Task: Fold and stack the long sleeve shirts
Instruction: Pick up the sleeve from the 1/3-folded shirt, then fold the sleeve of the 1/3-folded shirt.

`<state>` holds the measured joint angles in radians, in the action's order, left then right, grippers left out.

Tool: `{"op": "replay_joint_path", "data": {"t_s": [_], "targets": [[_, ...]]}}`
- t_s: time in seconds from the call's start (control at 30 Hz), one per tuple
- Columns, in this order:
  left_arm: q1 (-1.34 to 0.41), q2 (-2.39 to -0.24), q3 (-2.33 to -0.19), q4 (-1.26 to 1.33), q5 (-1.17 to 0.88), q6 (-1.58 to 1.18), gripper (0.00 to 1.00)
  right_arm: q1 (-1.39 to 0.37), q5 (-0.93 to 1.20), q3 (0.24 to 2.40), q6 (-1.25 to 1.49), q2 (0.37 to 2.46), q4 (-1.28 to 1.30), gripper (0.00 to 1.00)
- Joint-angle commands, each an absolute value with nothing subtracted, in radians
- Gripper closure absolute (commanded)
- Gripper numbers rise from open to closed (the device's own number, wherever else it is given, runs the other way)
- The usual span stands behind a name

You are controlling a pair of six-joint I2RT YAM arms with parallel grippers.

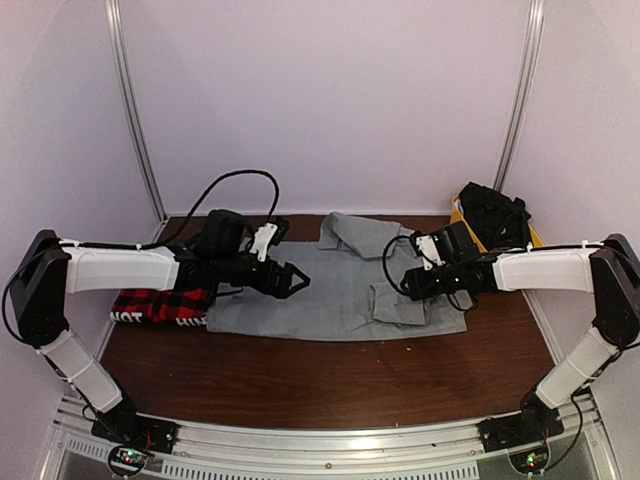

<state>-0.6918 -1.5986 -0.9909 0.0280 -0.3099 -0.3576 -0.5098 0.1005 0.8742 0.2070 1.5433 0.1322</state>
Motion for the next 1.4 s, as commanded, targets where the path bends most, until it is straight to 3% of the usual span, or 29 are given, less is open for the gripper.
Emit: {"op": "replay_joint_path", "data": {"t_s": [0.0, 0.23, 0.5, 0.6, 1.03, 1.37], "targets": [[-0.689, -1.588, -0.979, 0.051, -0.303, -0.347, 0.02, -0.505, 0.11, 0.85, 0.198, 1.555, 0.125, 0.42], [-0.688, -1.583, -0.974, 0.051, -0.303, -0.347, 0.02, -0.503, 0.133, 0.829, 0.21, 1.563, 0.114, 0.52], [-0.689, -1.57, -0.966, 0.059, -0.28, -0.347, 0.02, -0.503, 0.182, 0.874, 0.195, 1.533, 0.13, 0.9], [-0.688, -1.555, -0.963, 0.064, -0.261, -0.348, 0.02, -0.503, 0.199, 0.937, 0.186, 1.503, 0.152, 1.0], [-0.689, -1.501, -0.955, 0.064, -0.219, -0.326, 0.02, -0.409, 0.173, 1.401, 0.09, 1.559, 0.195, 1.0], [-0.689, -1.512, -0.959, 0.053, -0.195, -0.294, 0.02, -0.324, 0.234, 1.597, 0.081, 1.655, 0.163, 1.0]]}}
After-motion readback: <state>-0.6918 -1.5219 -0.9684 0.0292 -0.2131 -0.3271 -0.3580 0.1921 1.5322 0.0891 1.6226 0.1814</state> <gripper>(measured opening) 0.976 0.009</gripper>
